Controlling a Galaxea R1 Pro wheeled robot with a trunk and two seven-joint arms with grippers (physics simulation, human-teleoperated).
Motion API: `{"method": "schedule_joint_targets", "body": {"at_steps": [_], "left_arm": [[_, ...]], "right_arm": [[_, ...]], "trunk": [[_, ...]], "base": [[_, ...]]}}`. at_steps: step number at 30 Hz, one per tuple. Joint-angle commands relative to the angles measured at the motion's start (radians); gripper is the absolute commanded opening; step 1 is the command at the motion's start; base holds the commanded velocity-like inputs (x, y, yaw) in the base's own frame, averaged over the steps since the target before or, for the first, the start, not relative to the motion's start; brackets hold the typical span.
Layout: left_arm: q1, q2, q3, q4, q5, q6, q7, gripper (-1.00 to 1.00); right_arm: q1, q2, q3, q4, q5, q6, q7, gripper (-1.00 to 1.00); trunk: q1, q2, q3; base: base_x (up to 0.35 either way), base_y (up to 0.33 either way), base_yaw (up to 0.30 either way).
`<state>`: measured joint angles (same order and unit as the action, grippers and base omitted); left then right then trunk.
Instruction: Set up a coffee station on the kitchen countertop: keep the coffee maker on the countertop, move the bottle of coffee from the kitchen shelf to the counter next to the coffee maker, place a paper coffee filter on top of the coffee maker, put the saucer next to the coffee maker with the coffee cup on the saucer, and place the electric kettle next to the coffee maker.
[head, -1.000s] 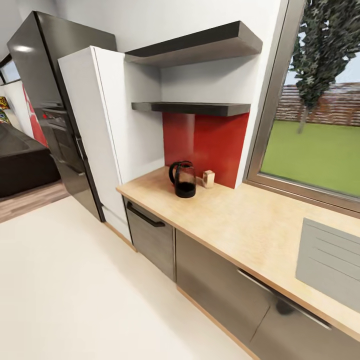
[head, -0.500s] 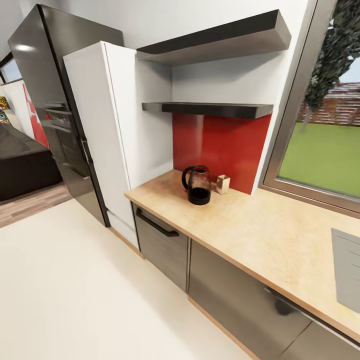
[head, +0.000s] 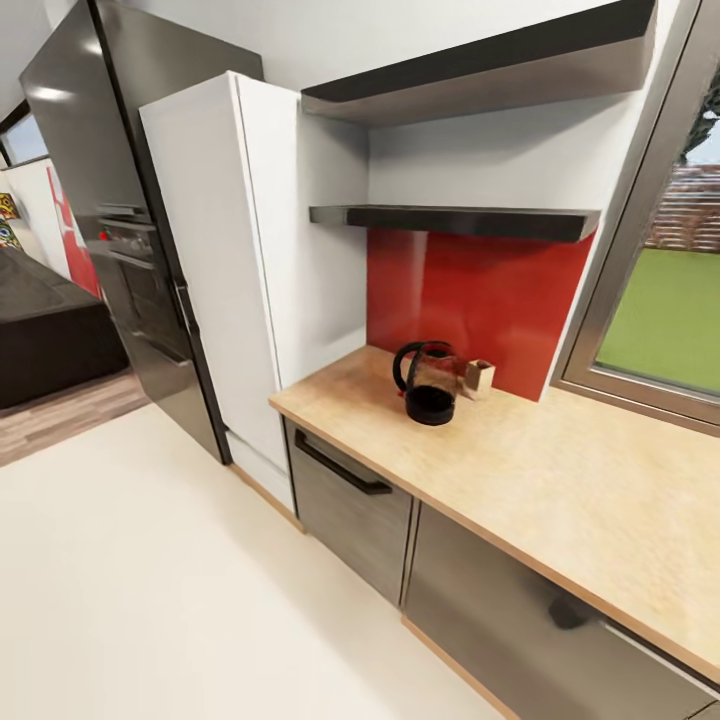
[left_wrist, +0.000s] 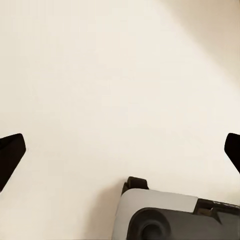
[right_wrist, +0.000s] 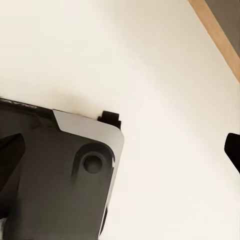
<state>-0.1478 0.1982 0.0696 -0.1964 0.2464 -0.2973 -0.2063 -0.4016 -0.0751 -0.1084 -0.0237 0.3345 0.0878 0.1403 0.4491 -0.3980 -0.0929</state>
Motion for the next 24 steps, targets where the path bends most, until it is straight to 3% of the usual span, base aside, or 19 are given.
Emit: {"method": "schedule_joint_targets", "body": {"at_steps": [1, 24], "left_arm": [[-0.001, 0.0, 0.007, 0.002, 0.005, 0.0, -0.011, 1.0], [-0.001, 0.0, 0.007, 0.002, 0.005, 0.0, -0.01, 1.0]], "right_arm": [[0.0, 0.0, -0.008, -0.002, 0.01, 0.006, 0.005, 1.0], [0.0, 0.001, -0.011, -0.007, 0.008, 0.006, 0.008, 1.0]], "trunk": [[0.001, -0.002, -0.002], [0.001, -0.002, -0.002]], "base": [[0.214, 0.284, 0.0], [0.213, 0.285, 0.0]]}}
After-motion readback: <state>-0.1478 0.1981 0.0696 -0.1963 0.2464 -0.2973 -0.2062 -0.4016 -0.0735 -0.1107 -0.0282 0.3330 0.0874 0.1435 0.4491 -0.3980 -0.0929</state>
